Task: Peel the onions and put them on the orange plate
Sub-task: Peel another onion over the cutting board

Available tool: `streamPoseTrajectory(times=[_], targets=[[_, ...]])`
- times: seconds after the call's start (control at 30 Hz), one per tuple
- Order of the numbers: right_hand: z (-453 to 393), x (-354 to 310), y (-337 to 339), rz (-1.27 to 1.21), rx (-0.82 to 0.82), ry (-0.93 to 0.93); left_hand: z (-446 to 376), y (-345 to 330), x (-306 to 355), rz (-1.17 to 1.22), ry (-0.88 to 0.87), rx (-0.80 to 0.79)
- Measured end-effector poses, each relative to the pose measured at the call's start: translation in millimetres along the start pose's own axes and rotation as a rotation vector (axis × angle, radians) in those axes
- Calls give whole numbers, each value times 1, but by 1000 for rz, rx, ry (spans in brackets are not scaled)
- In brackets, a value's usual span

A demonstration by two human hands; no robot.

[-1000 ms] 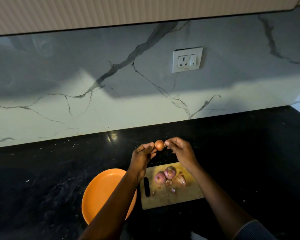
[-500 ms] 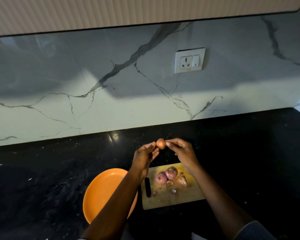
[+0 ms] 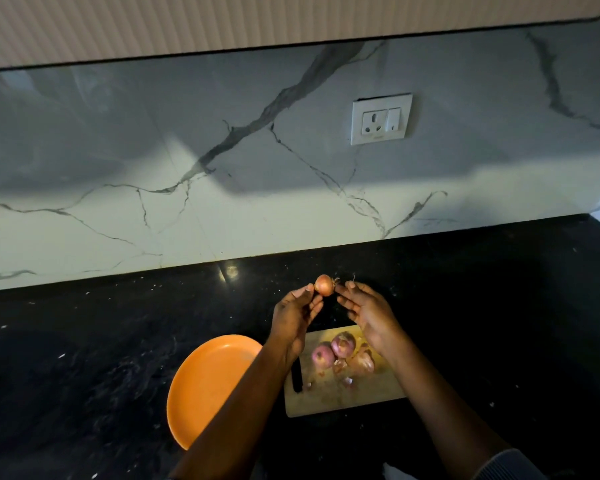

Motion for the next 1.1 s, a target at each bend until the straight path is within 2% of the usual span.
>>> streamPoseTrajectory(times=[0.07, 0.17, 0.23, 0.4, 0.47, 0.57, 0.8, 0.97, 1.1], targets=[[1, -4, 7, 73, 33, -8, -2, 5, 3, -11, -9, 20], [-2, -5, 21, 581, 74, 41, -3, 11, 8, -82, -22, 49], [-4, -7, 24, 763, 107, 114, -2, 11, 11, -149, -41, 57], [-6, -9, -3, 566, -190, 201, -4, 4, 9, -233, -65, 24], [-7, -11, -6, 564, -181, 259, -6, 1, 8, -222, -42, -10], [-7, -18, -4, 539, -120, 315, -5, -3, 12, -368, -36, -50], [-4, -30, -5, 604, -117, 277, -6, -8, 22, -564, -25, -179], [-4, -32, -9, 657, -128, 270, -7, -7, 21, -528, -45, -187], [-3, -34, -11, 738, -82, 338, -6, -6, 17, -507, -62, -209]])
Point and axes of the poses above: each hand's wrist, its own z-axis away from the middle knuckle, its own y-axis out of the back of the hand, x = y × z, the point moved 5 cm from there along -z, towards the middle knuckle, and after that the axes turned 10 degrees about -x, right-handed, at the moved point
